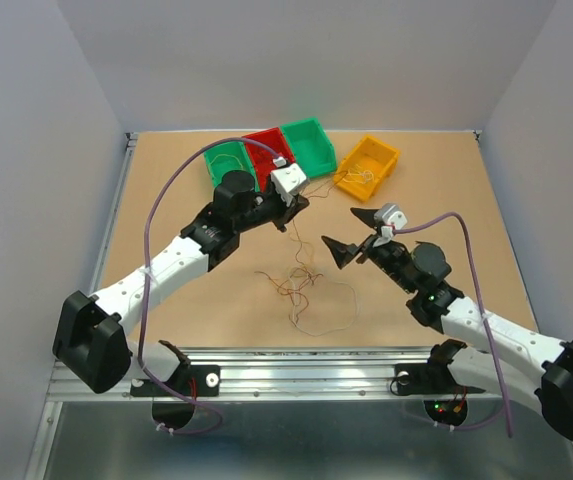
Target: Untangle the cables
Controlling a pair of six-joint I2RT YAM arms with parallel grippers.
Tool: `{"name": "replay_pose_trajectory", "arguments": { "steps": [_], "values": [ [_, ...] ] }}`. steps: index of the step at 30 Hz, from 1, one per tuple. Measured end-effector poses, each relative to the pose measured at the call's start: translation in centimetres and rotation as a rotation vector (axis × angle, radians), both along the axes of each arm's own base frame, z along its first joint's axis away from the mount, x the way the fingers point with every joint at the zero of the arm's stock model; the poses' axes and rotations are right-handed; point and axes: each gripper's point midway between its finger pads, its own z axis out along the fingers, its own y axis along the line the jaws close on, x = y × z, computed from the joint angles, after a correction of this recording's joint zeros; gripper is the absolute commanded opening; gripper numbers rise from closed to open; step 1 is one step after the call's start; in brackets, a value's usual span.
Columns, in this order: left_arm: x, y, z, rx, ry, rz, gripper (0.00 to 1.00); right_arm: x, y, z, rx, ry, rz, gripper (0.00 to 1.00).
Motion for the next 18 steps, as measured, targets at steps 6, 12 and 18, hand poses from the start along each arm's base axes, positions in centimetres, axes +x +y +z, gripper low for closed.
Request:
{"name": "replay_pose_trajectory", "arguments": {
  "steps": [6,12,18],
  "values": [
    [-0.6,-0.3,0.2,-0.013,0.009,-0.032,0.0,-0.6,2.4,-2.3,-0.051,0.028,0.131,1.0],
    [-1.6,-0.3,1.2,-0.033,-0.006,-0.067,0.0,-0.9,3.8,-4.0,-0.083,0.05,0.2,1.0],
    [-2.7,-0.4,1.9,-0.051,-0.013,-0.113,0.0,-0.9,4.0,-3.5,-0.072,0.023,0.235,1.0]
  ]
}}
